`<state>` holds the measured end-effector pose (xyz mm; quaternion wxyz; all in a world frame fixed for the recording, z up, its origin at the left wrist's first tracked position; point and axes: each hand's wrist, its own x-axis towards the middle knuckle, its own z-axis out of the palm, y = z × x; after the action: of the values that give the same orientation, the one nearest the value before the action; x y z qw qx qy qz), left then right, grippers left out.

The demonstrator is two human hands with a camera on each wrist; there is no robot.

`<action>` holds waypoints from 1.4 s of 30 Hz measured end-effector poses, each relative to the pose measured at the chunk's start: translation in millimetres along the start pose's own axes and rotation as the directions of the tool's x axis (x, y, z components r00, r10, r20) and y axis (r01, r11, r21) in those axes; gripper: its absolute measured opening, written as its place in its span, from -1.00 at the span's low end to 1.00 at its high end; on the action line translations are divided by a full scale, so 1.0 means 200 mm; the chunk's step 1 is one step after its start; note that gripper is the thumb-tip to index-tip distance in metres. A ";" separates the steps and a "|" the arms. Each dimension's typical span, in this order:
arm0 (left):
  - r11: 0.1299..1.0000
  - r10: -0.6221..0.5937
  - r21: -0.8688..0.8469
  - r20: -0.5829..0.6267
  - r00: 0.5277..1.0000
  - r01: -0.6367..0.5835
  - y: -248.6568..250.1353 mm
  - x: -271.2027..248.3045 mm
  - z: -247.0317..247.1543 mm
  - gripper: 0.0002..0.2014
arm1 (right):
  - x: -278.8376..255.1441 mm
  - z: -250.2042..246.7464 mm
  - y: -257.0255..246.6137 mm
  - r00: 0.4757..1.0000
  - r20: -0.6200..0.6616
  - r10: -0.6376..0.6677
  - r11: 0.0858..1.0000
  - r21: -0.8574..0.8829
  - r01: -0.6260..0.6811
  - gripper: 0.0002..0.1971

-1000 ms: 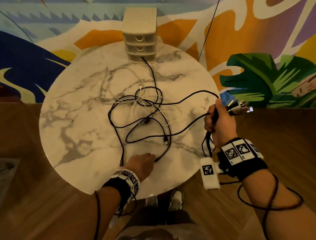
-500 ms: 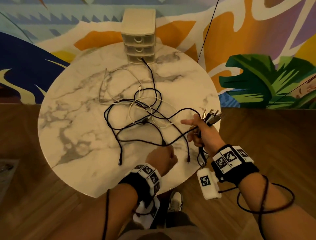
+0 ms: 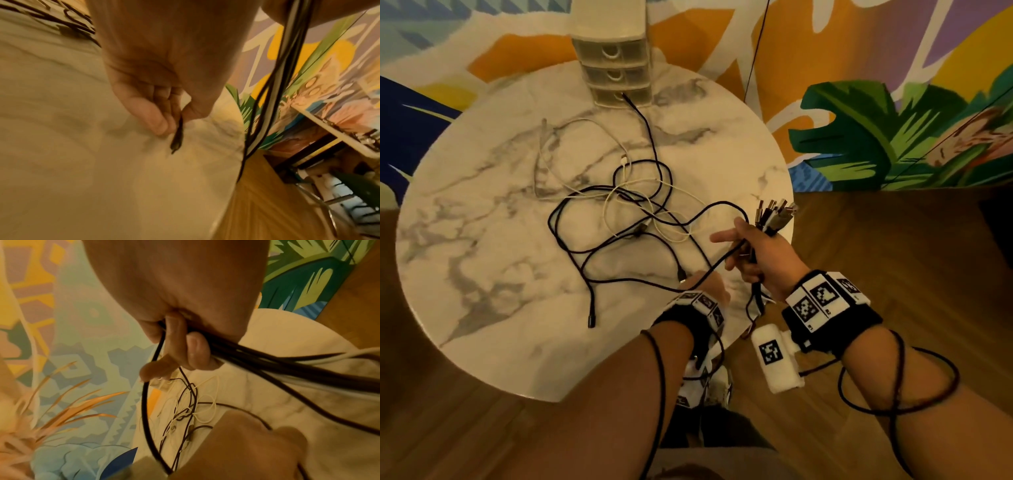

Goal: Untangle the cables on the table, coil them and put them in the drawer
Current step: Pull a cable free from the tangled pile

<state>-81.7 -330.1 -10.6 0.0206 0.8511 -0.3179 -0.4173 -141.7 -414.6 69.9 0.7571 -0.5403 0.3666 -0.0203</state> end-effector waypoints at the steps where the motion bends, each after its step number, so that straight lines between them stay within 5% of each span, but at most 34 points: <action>1: 0.997 -0.034 -0.063 0.013 0.999 0.035 0.00 -0.01 -0.01 -0.68 | 0.00 0.00 0.00 1.000 -0.003 0.000 1.000 -0.002 0.000 -0.49; 3: 0.912 -0.053 -0.401 0.090 0.995 0.084 -0.01 -0.06 -0.06 -0.73 | 0.01 -0.01 -0.01 1.000 -0.020 -0.001 1.000 -0.014 0.001 -0.49; 5: 0.683 -0.050 -0.716 0.153 0.987 0.146 0.02 -0.11 -0.14 -0.66 | 0.01 -0.03 0.00 0.998 -0.055 -0.011 1.000 -0.010 0.010 -0.50; 9: 0.344 0.031 -0.937 0.069 0.997 0.054 0.05 -0.24 -0.31 -0.68 | -0.05 -0.14 0.05 0.980 -0.131 -0.153 0.983 -0.121 0.138 -0.66; 14: 0.234 0.146 -0.972 0.026 0.989 -0.009 0.07 -0.29 -0.41 -0.85 | -0.11 -0.10 0.04 0.948 0.001 -0.318 0.897 -0.325 0.301 -0.74; 18: 0.178 0.232 -0.981 -0.038 0.972 -0.081 0.10 -0.31 -0.47 -0.80 | -0.08 -0.09 0.00 0.926 0.064 -0.373 0.845 -0.388 0.367 -0.75; 21: 0.268 0.213 -0.956 -0.062 0.975 -0.119 0.12 -0.34 -0.50 -0.77 | -0.09 -0.06 -0.07 0.915 -0.002 -0.403 0.869 -0.315 0.382 -0.76; 23: 0.422 0.157 -0.862 -0.236 0.959 -0.281 0.13 -0.34 -0.50 -0.73 | -0.09 -0.06 -0.11 0.905 -0.084 -0.418 0.888 -0.250 0.387 -0.71; 26: 0.537 0.145 -0.635 -0.579 0.802 -0.555 0.12 -0.34 -0.51 -0.85 | -0.08 -0.08 -0.13 0.907 -0.118 -0.405 0.901 -0.219 0.374 -0.69; 30: 0.619 0.316 -0.443 -0.615 0.722 -0.648 0.17 -0.33 -0.59 -0.88 | -0.04 -0.07 -0.13 0.944 -0.109 -0.313 0.943 -0.158 0.294 -0.65; 32: 0.610 0.333 -0.467 -0.581 0.742 -0.640 0.20 -0.31 -0.62 -0.90 | -0.04 -0.07 -0.14 0.938 -0.119 -0.325 0.941 -0.140 0.308 -0.63; 34: 0.598 0.376 -0.557 -0.441 0.815 -0.577 0.18 -0.27 -0.59 -0.87 | -0.04 -0.10 -0.16 0.924 -0.140 -0.357 0.934 -0.086 0.348 -0.63; 36: 0.702 0.469 -0.512 -0.192 0.862 -0.496 0.11 -0.23 -0.52 -0.85 | -0.03 -0.14 -0.21 0.914 -0.177 -0.365 0.925 0.038 0.377 -0.62; 38: 0.831 0.487 -0.286 -0.044 0.872 -0.478 -0.02 -0.14 -0.44 -0.79 | -0.02 -0.18 -0.26 0.902 -0.220 -0.371 0.902 0.147 0.406 -0.63; 42: 0.971 0.180 -0.106 -0.266 0.947 -0.215 -0.33 0.06 -0.63 -0.72 | -0.02 -0.29 -0.34 0.843 -0.426 -0.328 0.838 0.282 0.468 -0.64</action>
<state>49.2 -313.3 43.7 0.1596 0.8581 -0.3678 -0.3209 -153.2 -487.9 120.4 0.7440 -0.4377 0.3655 -0.3482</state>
